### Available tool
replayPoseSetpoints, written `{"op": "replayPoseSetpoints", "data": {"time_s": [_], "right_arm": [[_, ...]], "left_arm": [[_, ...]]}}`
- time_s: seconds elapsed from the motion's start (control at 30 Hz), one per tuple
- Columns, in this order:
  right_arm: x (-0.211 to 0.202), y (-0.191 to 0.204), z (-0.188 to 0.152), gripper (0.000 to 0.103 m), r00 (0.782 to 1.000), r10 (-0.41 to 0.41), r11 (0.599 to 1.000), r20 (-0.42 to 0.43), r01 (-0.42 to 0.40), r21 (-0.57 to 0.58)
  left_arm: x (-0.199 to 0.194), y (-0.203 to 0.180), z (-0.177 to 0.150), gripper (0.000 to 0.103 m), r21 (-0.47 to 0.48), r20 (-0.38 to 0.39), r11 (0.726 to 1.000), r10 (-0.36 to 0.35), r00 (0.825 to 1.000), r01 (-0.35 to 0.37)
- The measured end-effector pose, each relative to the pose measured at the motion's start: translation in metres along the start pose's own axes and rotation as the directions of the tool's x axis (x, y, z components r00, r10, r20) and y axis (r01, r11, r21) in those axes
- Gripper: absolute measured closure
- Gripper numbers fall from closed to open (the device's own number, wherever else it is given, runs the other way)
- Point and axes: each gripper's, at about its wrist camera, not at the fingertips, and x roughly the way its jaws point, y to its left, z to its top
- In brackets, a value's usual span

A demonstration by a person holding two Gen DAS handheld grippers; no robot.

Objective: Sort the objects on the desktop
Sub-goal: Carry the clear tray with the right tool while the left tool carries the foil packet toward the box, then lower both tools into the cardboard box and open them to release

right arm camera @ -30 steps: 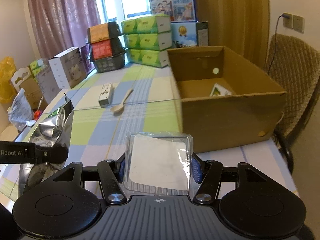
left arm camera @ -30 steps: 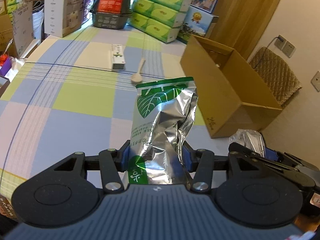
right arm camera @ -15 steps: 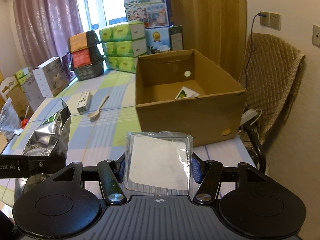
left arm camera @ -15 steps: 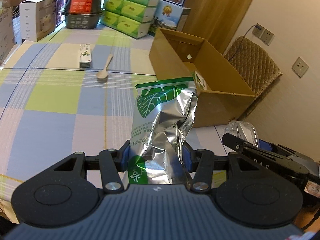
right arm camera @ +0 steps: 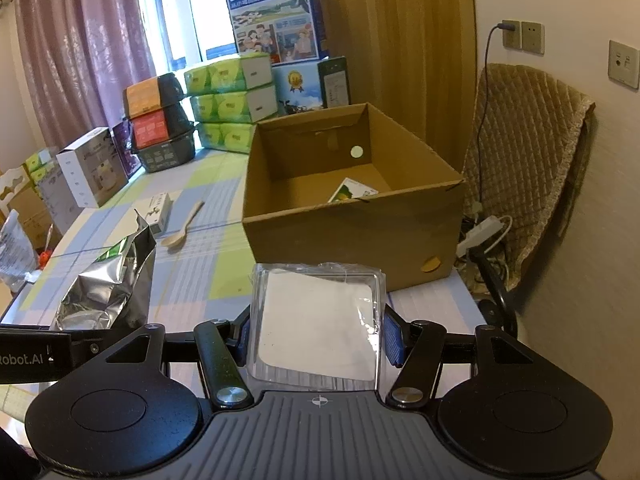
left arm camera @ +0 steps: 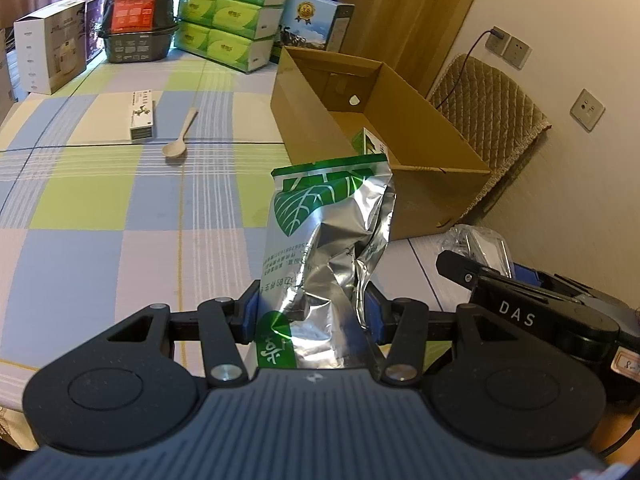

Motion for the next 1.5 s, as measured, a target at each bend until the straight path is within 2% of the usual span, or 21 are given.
{"op": "replayPoseSetpoints", "data": {"time_s": [0.37, 0.73, 1.1, 1.5], "right_arm": [[-0.003, -0.013, 0.010, 0.046, 1.000, -0.018, 1.000, 0.024, 0.018, -0.004], [0.003, -0.037, 0.068, 0.046, 0.994, -0.042, 0.998, 0.098, 0.046, -0.039], [0.046, -0.063, 0.126, 0.046, 0.992, -0.047, 0.996, 0.114, 0.055, -0.074], [0.104, -0.077, 0.154, 0.046, 0.995, -0.054, 0.995, 0.079, 0.060, -0.075]], "left_arm": [[0.003, -0.007, 0.009, 0.058, -0.011, 0.006, 1.000, -0.007, 1.000, 0.007], [0.022, -0.034, 0.058, 0.058, -0.010, 0.030, 0.999, -0.044, 0.999, 0.044], [0.066, -0.048, 0.126, 0.058, -0.040, 0.060, 0.996, -0.077, 0.995, 0.079], [0.123, -0.051, 0.173, 0.057, -0.090, 0.047, 0.991, -0.092, 0.995, 0.096]]}}
